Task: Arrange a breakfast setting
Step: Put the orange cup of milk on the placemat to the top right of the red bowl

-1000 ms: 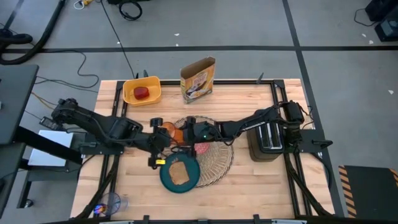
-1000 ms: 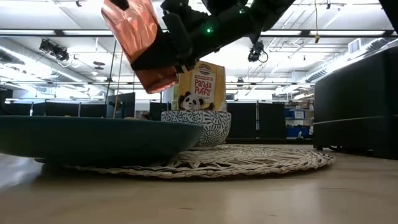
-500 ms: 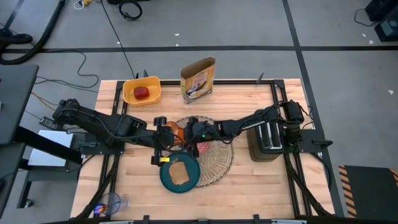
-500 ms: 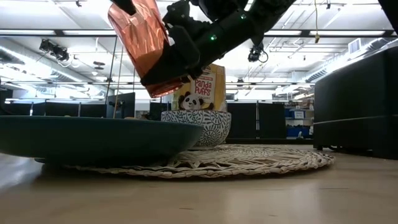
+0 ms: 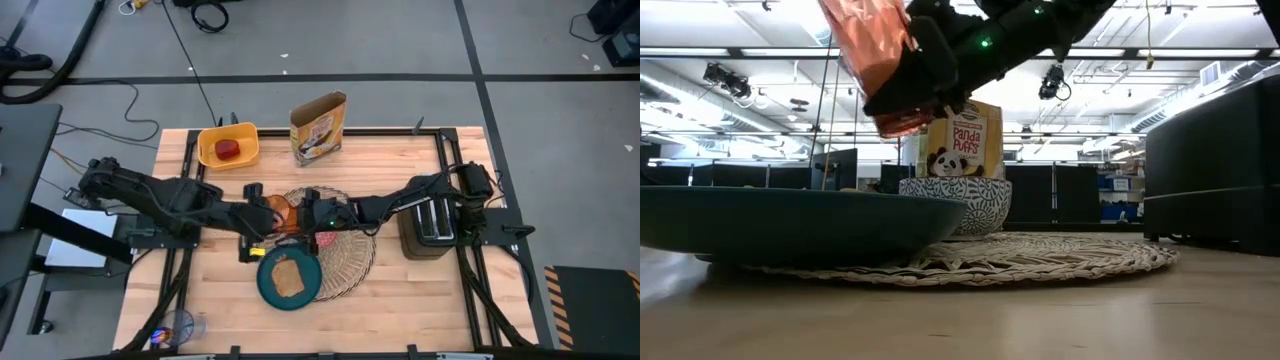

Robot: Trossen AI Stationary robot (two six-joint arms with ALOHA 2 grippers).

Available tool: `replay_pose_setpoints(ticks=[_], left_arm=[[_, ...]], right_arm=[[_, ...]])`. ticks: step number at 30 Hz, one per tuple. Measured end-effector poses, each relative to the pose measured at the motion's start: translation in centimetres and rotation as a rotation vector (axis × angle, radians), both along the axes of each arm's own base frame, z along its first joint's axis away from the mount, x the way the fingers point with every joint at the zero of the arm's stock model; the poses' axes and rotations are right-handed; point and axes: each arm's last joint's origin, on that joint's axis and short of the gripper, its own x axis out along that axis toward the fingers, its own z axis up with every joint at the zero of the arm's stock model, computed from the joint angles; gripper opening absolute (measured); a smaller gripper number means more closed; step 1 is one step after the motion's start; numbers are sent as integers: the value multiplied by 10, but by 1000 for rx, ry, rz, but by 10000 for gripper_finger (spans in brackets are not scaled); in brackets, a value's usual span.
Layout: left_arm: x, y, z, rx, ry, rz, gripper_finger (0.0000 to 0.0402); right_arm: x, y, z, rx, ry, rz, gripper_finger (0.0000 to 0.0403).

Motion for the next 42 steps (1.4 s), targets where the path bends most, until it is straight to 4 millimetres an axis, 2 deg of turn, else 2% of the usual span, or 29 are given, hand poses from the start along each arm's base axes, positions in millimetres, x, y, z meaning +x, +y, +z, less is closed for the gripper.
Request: replay_pose_setpoints(ticks=[4,8,11,14,20,23,27,33,37,42], left_arm=[[-28,4,19,-46,-72,-2,156],[-51,5,36,-46,-173,-11,162],[-57,0,43,-15,-244,-54,156],[-57,-6,46,30,-276,-121,150],[-56,-3,47,82,-291,-78,144],[-58,-2,49,66,-304,-71,144],[-61,-3,51,55,-320,-87,144],[-61,-4,52,47,-338,-89,144],[-59,-5,54,44,-355,-93,144],[-57,-6,58,60,-397,-113,144]], right_arm=[[-22,-7,1,-31,26,-71,323],[-52,-27,8,-21,2,-184,323],[-74,-49,-4,-10,44,-264,323],[-87,-72,-17,8,53,-308,323],[-94,-114,-38,38,27,-258,323],[-97,-133,-40,58,-35,-199,323],[-102,-149,-46,92,-27,-99,323],[-110,-159,-46,112,-85,45,323],[-115,-161,-57,120,-122,85,323],[-107,-165,-71,151,-161,96,323]])
